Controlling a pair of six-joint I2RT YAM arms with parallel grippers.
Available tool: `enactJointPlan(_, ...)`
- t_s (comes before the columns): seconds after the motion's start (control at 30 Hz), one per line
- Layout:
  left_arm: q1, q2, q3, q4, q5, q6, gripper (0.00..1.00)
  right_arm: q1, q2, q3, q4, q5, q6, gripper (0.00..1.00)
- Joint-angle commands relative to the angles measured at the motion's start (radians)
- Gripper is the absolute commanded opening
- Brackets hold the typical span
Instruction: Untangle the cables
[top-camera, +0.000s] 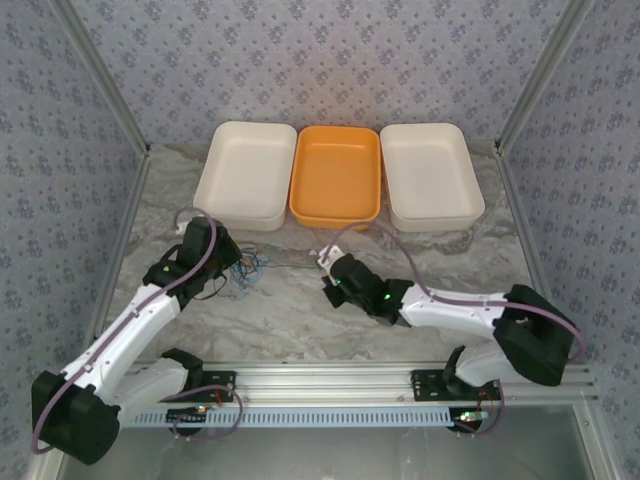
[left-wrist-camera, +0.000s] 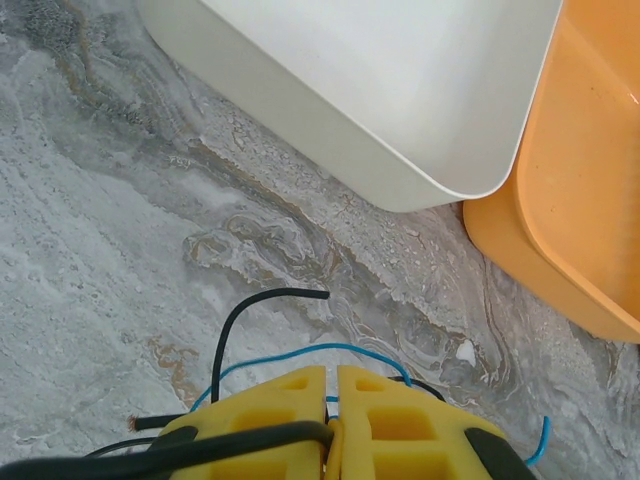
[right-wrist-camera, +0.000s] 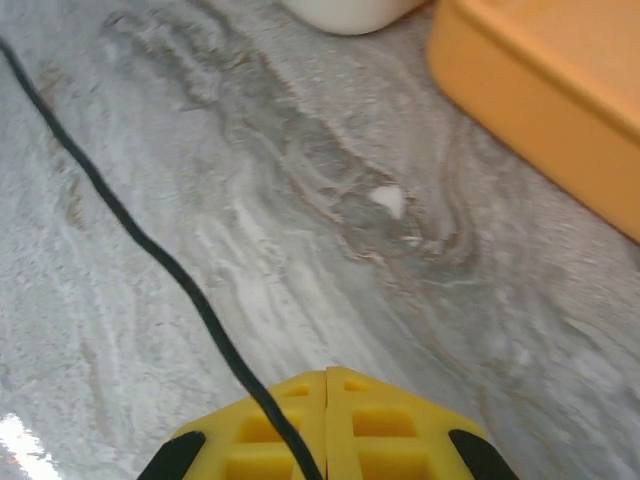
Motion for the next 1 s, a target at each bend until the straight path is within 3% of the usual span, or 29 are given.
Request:
enactJointPlan(0.0,0.014,-0.019,-0.029,-0.008,-0.018,0.021,0.02,-0.067,-0.123,-0.029,-0.062,-0.008,0.073,0.0)
enactJointPlan(0.2,0.027,-0.056,-0.081,-0.037,-0.076,0.001,0.0,-0.276,-0.357,-0.045,-0.188,-0.041,0.132,0.0)
enactJointPlan(0.37,0.037,-0.059,-0.118,-0.015,-0.074,-0.006,0.0,-0.397,-0.451,0.003,-0.286,-0.116,0.12,0.0)
enactJointPlan(0.57,0.037,-0.028,-0.148,0.007,-0.058,-0.027,0.0,-0.424,-0.483,0.11,-0.396,-0.079,0.113,0.0)
enactJointPlan(0.77,0.037,-0.014,-0.161,0.008,-0.071,-0.028,0.0,-0.544,-0.528,0.242,-0.466,-0.145,0.147,0.0)
enactJointPlan(0.97,0.037,-0.009,-0.178,0.032,-0.067,-0.029,0.0,-0.555,-0.499,0.346,-0.51,-0.137,0.146,0.0)
